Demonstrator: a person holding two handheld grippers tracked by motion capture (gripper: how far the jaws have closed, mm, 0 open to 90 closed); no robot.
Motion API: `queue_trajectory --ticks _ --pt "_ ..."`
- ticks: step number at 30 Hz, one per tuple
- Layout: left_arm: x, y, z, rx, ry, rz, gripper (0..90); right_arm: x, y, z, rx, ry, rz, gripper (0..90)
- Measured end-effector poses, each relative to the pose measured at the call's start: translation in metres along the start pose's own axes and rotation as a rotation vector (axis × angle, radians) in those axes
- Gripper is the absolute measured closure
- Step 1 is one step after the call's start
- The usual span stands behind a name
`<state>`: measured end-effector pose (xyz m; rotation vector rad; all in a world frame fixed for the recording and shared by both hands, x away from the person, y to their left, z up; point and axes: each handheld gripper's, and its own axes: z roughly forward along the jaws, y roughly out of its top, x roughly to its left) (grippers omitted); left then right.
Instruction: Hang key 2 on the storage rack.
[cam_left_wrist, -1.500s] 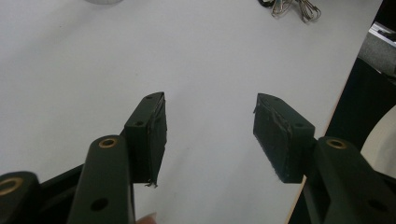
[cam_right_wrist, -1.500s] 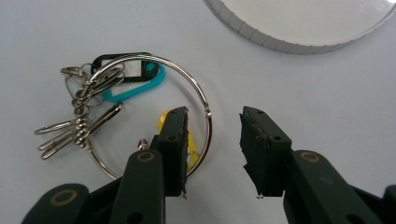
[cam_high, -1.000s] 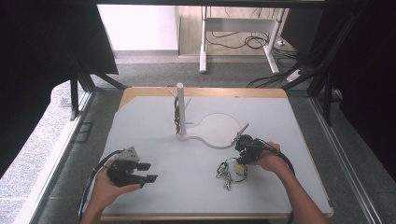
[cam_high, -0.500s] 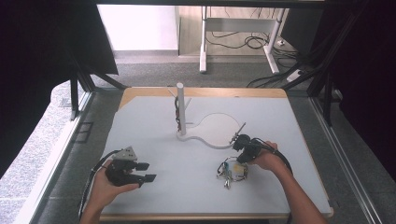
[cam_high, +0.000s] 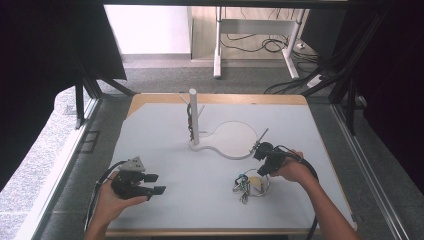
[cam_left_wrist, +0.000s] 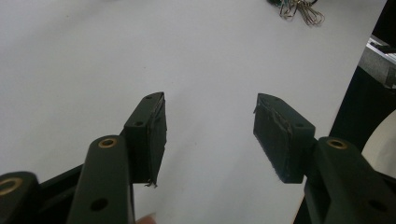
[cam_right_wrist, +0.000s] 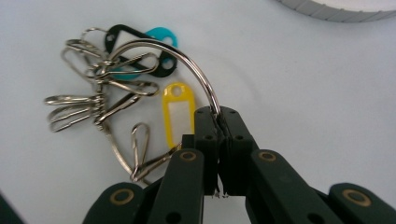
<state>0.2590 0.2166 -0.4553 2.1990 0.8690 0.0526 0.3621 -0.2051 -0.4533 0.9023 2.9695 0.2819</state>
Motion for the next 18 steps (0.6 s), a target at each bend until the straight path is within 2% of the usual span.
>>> queue_trajectory --ticks 8,9,15,18 --pt "0.004 -0.002 -0.008 -0.072 0.017 -0.050 45.0 0.008 -0.002 -0.020 0.022 0.045 0.026 87.1" --pt "0.004 -0.002 -0.009 -0.073 0.018 -0.053 45.0 0.007 -0.003 -0.022 0.021 0.048 0.018 87.1" --pt "0.006 -0.004 -0.008 -0.074 0.018 -0.066 45.0 0.006 -0.007 -0.030 0.027 0.090 0.060 87.0" --pt "0.005 -0.003 -0.008 -0.075 0.020 -0.067 45.0 0.006 -0.008 -0.032 0.031 0.115 0.062 87.0"
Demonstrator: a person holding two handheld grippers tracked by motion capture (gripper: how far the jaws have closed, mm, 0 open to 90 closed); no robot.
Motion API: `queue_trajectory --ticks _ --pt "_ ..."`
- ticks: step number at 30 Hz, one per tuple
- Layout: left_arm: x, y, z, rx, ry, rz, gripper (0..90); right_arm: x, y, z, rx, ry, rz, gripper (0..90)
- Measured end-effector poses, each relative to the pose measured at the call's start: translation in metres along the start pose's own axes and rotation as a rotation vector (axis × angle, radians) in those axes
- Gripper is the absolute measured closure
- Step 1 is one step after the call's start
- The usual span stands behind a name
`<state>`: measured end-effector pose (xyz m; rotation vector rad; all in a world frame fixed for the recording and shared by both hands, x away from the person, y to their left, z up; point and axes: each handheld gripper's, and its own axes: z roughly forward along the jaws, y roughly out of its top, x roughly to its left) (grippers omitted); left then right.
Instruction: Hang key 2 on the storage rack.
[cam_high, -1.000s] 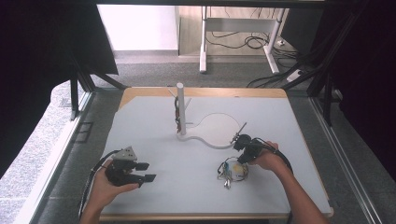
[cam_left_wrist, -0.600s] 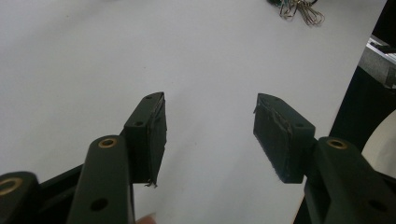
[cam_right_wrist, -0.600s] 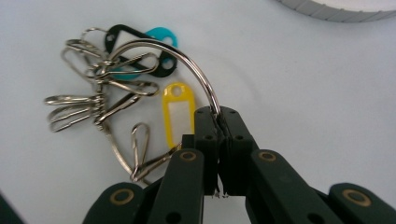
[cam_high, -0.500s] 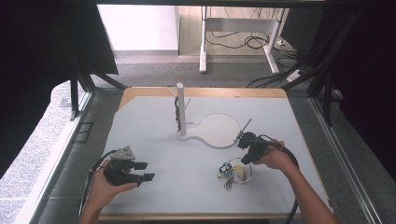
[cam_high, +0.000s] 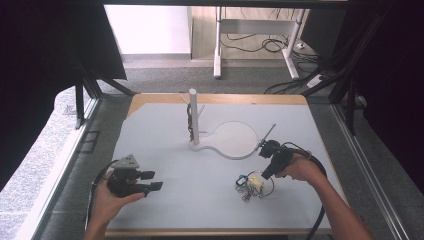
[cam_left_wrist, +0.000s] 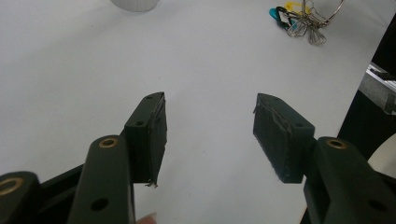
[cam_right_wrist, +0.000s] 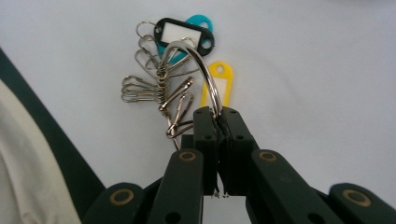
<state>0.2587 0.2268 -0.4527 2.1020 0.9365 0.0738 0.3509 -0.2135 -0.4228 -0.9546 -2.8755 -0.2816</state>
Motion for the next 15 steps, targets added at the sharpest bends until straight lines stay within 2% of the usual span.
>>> queue_trajectory --ticks 6,9,15 --pt "0.001 0.000 -0.003 -0.025 0.004 -0.013 45.1 0.003 0.001 -0.009 -0.011 0.032 0.010 86.9" --pt "0.001 -0.001 -0.004 -0.029 0.000 -0.018 45.3 0.005 0.003 -0.017 -0.038 0.043 0.001 86.9" --pt "0.001 -0.001 -0.006 -0.032 -0.008 -0.018 45.3 0.011 0.007 -0.030 -0.033 0.033 -0.006 86.8"
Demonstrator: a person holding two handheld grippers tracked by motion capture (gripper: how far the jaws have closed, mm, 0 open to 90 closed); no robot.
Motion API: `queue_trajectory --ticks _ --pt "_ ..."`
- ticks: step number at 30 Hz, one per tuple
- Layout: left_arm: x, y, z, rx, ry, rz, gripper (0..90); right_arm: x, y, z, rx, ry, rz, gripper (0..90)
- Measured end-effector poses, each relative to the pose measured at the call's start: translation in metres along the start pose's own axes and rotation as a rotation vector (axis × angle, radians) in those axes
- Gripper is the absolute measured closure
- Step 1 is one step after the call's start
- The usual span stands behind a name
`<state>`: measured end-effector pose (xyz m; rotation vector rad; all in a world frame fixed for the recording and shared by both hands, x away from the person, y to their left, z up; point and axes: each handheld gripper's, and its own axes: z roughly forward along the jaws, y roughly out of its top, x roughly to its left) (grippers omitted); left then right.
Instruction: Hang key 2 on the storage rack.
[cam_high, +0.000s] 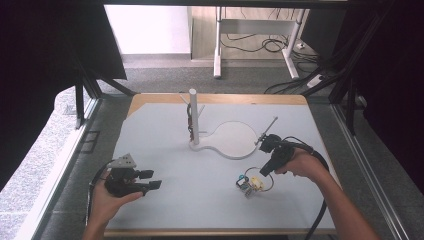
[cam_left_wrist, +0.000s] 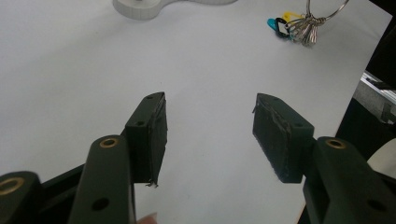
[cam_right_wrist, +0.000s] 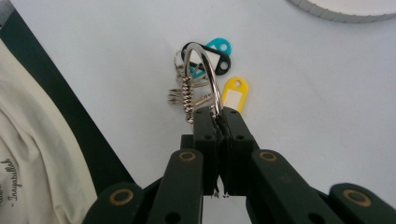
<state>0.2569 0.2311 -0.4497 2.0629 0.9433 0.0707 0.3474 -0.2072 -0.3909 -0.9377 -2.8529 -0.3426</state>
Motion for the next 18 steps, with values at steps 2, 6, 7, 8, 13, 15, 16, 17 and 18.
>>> queue_trajectory --ticks 2,6,7,8,13,15,16,17,18 --pt "0.000 0.000 -0.001 -0.001 0.001 0.001 45.3 0.003 0.002 -0.005 -0.001 -0.010 -0.001 86.8" --pt "0.000 0.000 -0.001 -0.003 0.000 -0.003 45.3 0.006 0.004 -0.014 -0.009 -0.017 -0.005 86.8" --pt "-0.001 0.000 -0.001 -0.001 0.001 -0.004 45.3 0.006 0.005 -0.017 -0.010 -0.018 -0.007 86.8" --pt "0.000 0.000 -0.001 0.001 -0.001 -0.003 45.3 0.006 0.005 -0.019 -0.015 -0.020 -0.010 86.7" --pt "-0.001 0.000 0.001 0.007 -0.005 -0.002 45.2 0.007 0.007 -0.030 -0.021 -0.030 -0.012 86.7" --pt "-0.001 0.000 0.001 0.013 -0.003 0.005 45.2 0.008 0.008 -0.034 -0.025 -0.037 -0.009 86.7" --pt "-0.001 0.000 0.001 0.013 -0.004 0.004 45.2 0.007 0.009 -0.037 -0.027 -0.040 -0.010 86.7" --pt "-0.001 0.000 0.001 0.013 -0.005 0.004 45.2 0.008 0.010 -0.039 -0.030 -0.045 -0.005 86.7" --pt "-0.001 0.000 0.002 0.014 -0.006 0.004 45.2 0.008 0.010 -0.042 -0.035 -0.048 -0.008 86.7"
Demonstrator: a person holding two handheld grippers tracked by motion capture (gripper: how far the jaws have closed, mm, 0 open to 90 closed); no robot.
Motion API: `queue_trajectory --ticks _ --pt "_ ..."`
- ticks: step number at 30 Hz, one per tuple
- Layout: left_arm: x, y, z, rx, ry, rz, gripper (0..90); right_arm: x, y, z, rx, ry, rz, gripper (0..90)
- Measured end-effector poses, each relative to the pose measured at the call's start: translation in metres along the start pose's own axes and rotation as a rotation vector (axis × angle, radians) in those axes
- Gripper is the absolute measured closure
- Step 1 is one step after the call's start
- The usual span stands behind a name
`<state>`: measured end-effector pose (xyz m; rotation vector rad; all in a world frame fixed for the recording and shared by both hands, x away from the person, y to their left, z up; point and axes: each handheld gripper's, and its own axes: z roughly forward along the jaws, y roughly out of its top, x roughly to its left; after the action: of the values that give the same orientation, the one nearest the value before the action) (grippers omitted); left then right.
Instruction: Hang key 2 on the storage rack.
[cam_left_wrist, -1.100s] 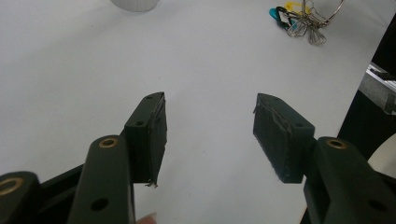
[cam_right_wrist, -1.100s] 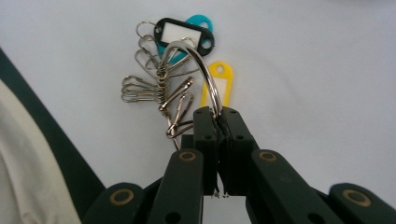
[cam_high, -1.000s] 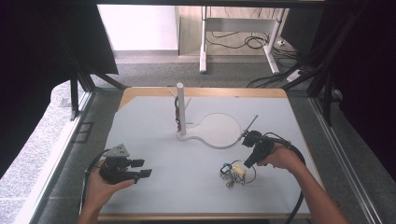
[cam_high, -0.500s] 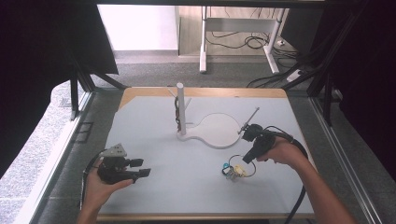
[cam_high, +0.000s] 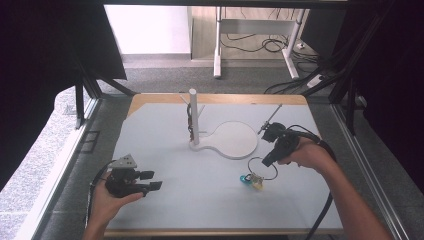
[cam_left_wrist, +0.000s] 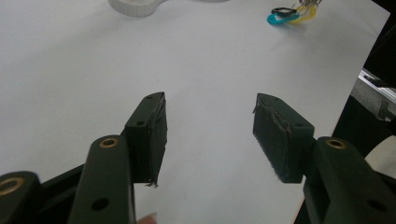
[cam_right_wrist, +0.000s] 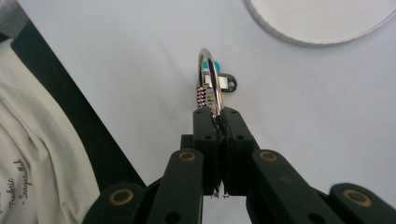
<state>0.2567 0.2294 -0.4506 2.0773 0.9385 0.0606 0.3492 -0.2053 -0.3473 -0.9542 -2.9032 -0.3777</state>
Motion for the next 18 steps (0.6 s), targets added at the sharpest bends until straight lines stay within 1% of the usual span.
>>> queue_trajectory --ticks 4,11,12,18 --pt "0.000 0.000 0.001 0.003 -0.001 0.000 45.2 0.000 0.003 -0.009 -0.015 -0.013 -0.004 86.7" --pt "-0.001 0.000 0.001 0.005 -0.001 0.002 45.2 -0.001 0.008 -0.018 -0.021 -0.017 0.000 86.7" --pt "-0.001 0.000 0.001 0.005 -0.001 0.003 45.2 -0.002 0.010 -0.021 -0.032 -0.018 0.003 86.7" --pt "-0.001 0.000 0.002 0.006 -0.002 0.000 45.2 -0.005 0.016 -0.031 -0.044 -0.020 0.000 86.7"
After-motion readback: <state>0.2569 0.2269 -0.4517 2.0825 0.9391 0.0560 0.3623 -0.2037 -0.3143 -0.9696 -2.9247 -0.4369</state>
